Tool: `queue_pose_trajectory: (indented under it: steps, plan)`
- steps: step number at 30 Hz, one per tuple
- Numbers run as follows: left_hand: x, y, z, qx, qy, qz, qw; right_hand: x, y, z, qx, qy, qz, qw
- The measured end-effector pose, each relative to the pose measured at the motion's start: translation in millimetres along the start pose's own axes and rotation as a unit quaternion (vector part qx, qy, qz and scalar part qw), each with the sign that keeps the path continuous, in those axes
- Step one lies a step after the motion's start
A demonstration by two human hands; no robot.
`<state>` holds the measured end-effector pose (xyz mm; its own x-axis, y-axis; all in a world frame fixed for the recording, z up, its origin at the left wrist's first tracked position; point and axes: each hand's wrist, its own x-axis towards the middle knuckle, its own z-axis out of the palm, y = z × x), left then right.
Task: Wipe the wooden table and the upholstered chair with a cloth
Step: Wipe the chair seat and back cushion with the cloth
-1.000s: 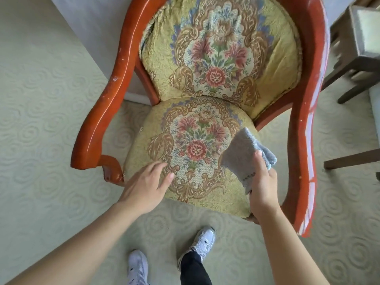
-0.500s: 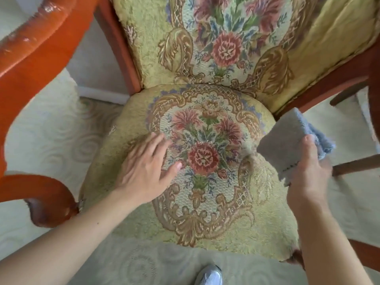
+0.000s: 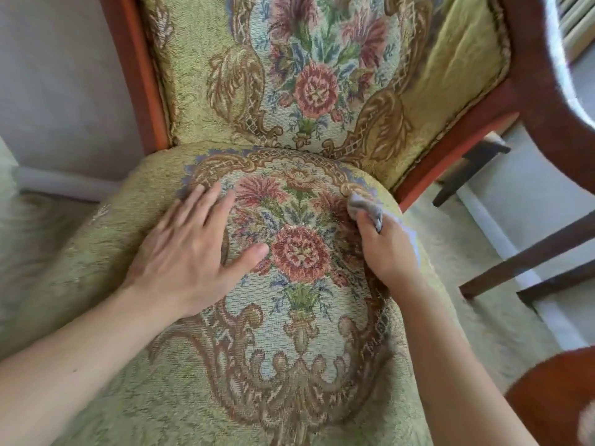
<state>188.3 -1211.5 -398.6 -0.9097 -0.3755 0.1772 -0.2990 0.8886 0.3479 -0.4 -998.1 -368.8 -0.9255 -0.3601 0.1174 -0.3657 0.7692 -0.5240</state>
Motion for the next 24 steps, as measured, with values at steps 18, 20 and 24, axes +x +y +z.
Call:
queue_pose_trajectory:
  steps: [18, 20, 24]
  plan:
    - [4, -2, 7, 0.005, -0.001, -0.001, 1.000, -44, -59, 27, -0.051, -0.167, -0.225, 0.959]
    - [3, -2, 6, 0.007, -0.002, 0.003, 1.000, -53, -56, 23, -0.010, -0.191, -0.237, 0.952]
    - [3, -2, 5, 0.013, -0.005, 0.012, 1.000, -68, -50, 0, 0.301, -0.258, -0.123, 0.910]
